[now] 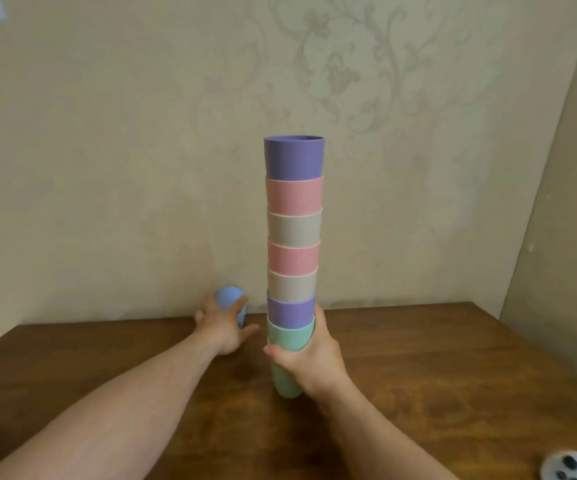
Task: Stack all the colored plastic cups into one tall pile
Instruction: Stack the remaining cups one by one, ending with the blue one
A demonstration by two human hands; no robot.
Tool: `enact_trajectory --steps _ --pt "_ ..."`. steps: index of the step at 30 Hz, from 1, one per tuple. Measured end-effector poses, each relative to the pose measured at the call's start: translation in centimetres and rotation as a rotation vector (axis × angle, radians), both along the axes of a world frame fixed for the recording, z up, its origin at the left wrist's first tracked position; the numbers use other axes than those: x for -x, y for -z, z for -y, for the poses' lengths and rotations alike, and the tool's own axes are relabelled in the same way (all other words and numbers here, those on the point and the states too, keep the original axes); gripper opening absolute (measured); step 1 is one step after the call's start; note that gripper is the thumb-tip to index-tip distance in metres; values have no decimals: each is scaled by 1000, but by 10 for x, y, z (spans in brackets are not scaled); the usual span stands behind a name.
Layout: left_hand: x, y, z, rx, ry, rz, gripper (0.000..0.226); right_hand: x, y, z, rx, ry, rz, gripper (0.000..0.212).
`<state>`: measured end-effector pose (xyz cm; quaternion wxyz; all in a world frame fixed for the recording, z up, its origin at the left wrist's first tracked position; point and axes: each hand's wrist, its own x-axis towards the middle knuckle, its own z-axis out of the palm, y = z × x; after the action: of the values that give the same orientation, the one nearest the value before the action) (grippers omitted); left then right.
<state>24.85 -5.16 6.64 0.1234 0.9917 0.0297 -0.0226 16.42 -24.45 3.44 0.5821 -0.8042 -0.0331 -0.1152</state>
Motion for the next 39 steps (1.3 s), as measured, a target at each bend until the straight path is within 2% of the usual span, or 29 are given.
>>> enact_trajectory --steps 3,6,7,8,11,13,15,20,23,26,28,30,32,33,36,39 --pt "-12 15 4 60 -63 22 70 -4 -1 -2 19 13 21 95" --pt "-15 24 2 99 -77 111 44 -5 -3 -4 15 28 16 96" --pt "-10 23 1 98 -90 104 44 -4 -3 -4 10 25 8 96" --pt "-4 21 0 89 -101 79 53 -3 -4 -4 1 24 0 96" --pt "16 8 -5 -27 -46 -79 118 2 -7 -2 -8 27 -12 95" --pt "30 -2 -11 -87 24 -164 139 8 -9 -4 -12 24 -18 95" --pt "45 -12 -18 -138 88 -223 140 17 -11 -5 -17 14 -29 94" --pt "85 -13 -36 -87 133 -212 115 39 -10 -5 -19 14 -48 95" --pt "109 -23 -56 70 142 -132 108 53 -19 -9 -34 2 -60 96" --pt "112 -64 -70 421 107 65 116 54 -36 -13 -69 38 -32 103" --pt "112 -108 -69 633 79 242 113 56 -50 -14 -69 43 -23 96" --pt "115 -157 -61 843 78 467 95 58 -60 -16 -29 32 -40 80" --pt "128 -209 -44 1056 112 702 77 61 -62 -16 -5 18 -57 73" --pt "138 -234 -34 1145 149 815 74 62 -62 -16 1 13 -63 72" --pt "163 -292 -10 1266 286 992 75 63 -60 -15 0 17 -64 76" --pt "169 -305 13 1226 366 906 79 61 -59 -11 -24 22 -65 75"
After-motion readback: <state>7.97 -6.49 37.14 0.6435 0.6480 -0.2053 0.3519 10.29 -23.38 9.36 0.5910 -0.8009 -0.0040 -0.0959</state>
